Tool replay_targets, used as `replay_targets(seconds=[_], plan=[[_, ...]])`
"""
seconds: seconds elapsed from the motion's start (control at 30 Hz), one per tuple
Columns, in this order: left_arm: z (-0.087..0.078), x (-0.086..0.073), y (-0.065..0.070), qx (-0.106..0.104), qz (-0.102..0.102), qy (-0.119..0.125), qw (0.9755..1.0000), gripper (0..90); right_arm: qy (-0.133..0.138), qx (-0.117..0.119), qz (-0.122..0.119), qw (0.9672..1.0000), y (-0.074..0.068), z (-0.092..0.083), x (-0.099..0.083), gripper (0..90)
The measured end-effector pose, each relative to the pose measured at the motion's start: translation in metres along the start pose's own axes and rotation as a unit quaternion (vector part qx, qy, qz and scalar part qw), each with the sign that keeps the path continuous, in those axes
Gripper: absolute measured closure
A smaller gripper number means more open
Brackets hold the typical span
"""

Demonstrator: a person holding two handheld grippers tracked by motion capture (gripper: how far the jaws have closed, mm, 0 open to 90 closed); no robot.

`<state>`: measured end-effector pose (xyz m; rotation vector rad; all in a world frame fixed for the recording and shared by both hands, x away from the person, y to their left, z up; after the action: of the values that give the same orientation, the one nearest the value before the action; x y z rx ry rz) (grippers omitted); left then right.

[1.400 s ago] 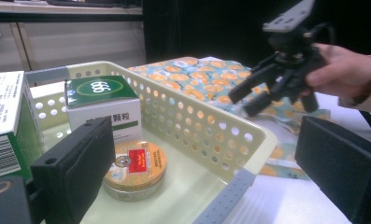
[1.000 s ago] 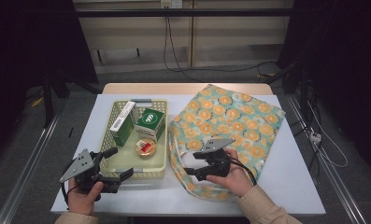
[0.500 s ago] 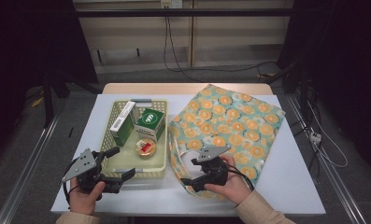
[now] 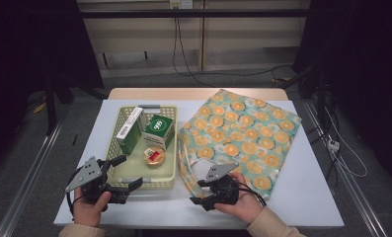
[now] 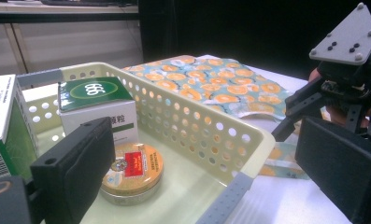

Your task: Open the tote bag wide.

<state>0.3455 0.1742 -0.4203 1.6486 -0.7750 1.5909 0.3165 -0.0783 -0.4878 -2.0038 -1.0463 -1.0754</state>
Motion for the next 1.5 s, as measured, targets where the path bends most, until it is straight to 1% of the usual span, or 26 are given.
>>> replay_targets(seconds=[0.07, 0.1, 0.13, 0.23, 0.3, 0.37, 0.4, 0.47, 0.5, 0.6, 0.73, 0.8, 0.87, 0.97, 1.0, 1.1, 1.37, 1.5], plan=[[0.0, -0.001, -0.001, 0.0, -0.002, 0.0, 1.0, 4.7, -0.009, -0.006, -0.007, 0.9999, 0.003, 0.001, -0.003, 45.4], [0.0, -0.001, -0.002, 0.001, -0.002, 0.001, 1.0, 4.7, -0.011, -0.007, -0.005, 0.9999, 0.004, 0.001, -0.005, 47.9], [-0.001, -0.001, -0.002, 0.001, -0.005, 0.002, 1.0, 4.7, -0.009, -0.006, -0.003, 0.9999, 0.005, 0.001, -0.005, 50.8], [-0.002, -0.001, -0.003, 0.003, -0.011, 0.006, 0.9999, 4.7, 0.004, -0.015, 0.005, 0.9999, 0.008, -0.002, -0.001, 58.1], [-0.004, -0.001, -0.005, 0.005, -0.016, 0.012, 0.9998, 4.7, 0.011, -0.015, 0.011, 0.9998, 0.01, -0.005, 0.002, 64.2], [-0.005, -0.002, -0.007, 0.01, -0.019, 0.015, 0.9996, 4.7, 0.015, -0.018, 0.012, 0.9997, 0.014, -0.007, 0.002, 66.1], [-0.006, -0.002, -0.007, 0.011, -0.023, 0.016, 0.9995, 4.6, 0.015, -0.019, 0.013, 0.9996, 0.015, -0.007, 0.002, 69.3], [-0.007, -0.002, -0.008, 0.012, -0.021, 0.016, 0.9996, 4.6, 0.018, -0.018, 0.021, 0.9995, 0.018, -0.009, 0.002, 72.2], [-0.007, -0.002, -0.008, 0.012, -0.025, 0.017, 0.9995, 4.6, 0.021, -0.019, 0.024, 0.9993, 0.019, -0.009, 0.003, 72.6], [-0.008, -0.003, -0.01, 0.015, -0.027, 0.015, 0.9994, 4.6, 0.027, -0.017, 0.026, 0.9992, 0.02, -0.012, 0.006, 77.7], [-0.008, -0.004, -0.01, 0.014, -0.027, 0.014, 0.9994, 4.6, 0.036, -0.02, 0.033, 0.9986, 0.026, -0.015, 0.009, 80.8], [-0.008, -0.003, -0.01, 0.014, -0.027, 0.015, 0.9994, 4.6, 0.037, -0.019, 0.034, 0.9985, 0.029, -0.018, 0.01, 86.3], [-0.008, -0.004, -0.01, 0.014, -0.026, 0.014, 0.9995, 4.6, 0.042, -0.015, 0.039, 0.9982, 0.031, -0.02, 0.013, 86.7], [-0.009, -0.003, -0.01, 0.014, -0.026, 0.015, 0.9994, 4.6, 0.052, -0.02, 0.045, 0.9974, 0.035, -0.025, 0.017, 88.7], [-0.009, -0.003, -0.01, 0.014, -0.027, 0.015, 0.9994, 4.6, 0.055, -0.019, 0.046, 0.9973, 0.037, -0.026, 0.018, 90.0], [-0.009, -0.003, -0.01, 0.014, -0.024, 0.015, 0.9995, 4.6, 0.063, -0.016, 0.052, 0.9965, 0.038, -0.03, 0.022, 90.0], [-0.008, -0.003, -0.009, 0.013, -0.024, 0.014, 0.9995, 4.6, 0.057, -0.024, 0.044, 0.9971, 0.042, -0.031, 0.022, 90.0], [-0.009, -0.003, -0.01, 0.017, -0.025, 0.014, 0.9994, 4.6, 0.066, -0.029, 0.044, 0.9964, 0.051, -0.037, 0.028, 90.0]])
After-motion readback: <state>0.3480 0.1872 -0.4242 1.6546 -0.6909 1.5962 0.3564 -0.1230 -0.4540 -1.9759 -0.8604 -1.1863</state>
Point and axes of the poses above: each handheld gripper's, and its own axes: z roughly forward along the jaws, x roughly out of its top, y roughly to its right, the point moved 7 cm from there along z, roughly forward along the jaws, and after that the axes turned 13 degrees about y, right-handed, at the moved point
